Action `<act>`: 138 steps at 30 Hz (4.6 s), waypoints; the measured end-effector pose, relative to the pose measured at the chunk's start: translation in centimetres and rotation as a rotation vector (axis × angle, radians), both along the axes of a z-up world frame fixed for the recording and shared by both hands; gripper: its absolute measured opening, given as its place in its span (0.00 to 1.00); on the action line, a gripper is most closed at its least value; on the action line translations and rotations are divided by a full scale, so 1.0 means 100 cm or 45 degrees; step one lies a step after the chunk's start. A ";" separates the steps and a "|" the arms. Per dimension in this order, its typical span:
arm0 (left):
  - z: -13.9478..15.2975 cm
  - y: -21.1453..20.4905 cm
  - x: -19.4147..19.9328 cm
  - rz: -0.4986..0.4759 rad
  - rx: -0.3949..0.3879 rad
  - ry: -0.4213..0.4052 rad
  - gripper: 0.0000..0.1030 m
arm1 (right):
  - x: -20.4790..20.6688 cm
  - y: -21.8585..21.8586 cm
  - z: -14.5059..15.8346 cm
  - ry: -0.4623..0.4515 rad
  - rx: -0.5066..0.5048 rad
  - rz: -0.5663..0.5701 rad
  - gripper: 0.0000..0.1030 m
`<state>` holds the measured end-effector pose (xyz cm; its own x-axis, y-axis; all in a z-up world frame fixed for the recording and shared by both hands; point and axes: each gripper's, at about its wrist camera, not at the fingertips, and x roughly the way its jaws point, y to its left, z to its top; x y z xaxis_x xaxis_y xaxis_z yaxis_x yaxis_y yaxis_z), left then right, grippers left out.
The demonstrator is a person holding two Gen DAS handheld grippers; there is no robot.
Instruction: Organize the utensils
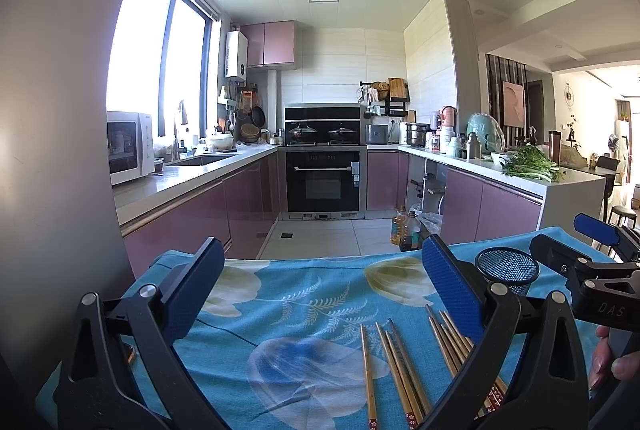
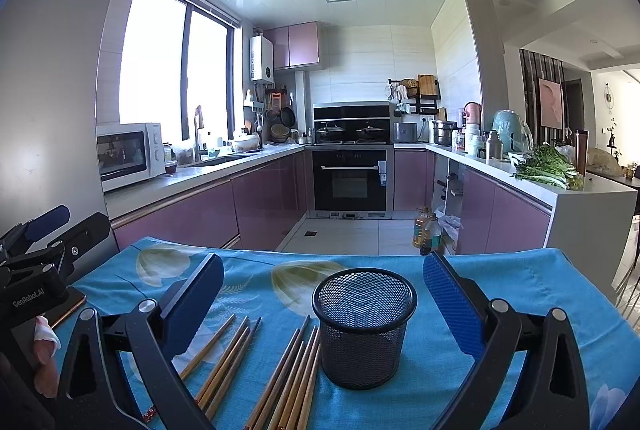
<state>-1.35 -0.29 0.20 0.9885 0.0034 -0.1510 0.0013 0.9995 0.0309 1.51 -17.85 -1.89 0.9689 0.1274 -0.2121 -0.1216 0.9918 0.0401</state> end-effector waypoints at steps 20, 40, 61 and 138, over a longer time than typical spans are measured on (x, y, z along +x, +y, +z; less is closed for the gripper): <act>-0.002 0.000 0.005 -0.004 -0.002 0.019 0.94 | 0.003 0.000 -0.001 0.011 0.004 -0.002 0.94; -0.028 0.008 0.041 -0.057 0.082 0.290 0.94 | 0.016 0.002 -0.035 0.317 -0.064 0.106 0.91; -0.122 -0.022 0.114 -0.318 0.176 0.843 0.53 | 0.053 0.007 -0.102 0.804 -0.145 0.170 0.35; 0.002 -0.161 0.158 -0.889 -0.074 0.622 0.07 | 0.121 -0.067 0.007 0.538 0.032 0.255 0.06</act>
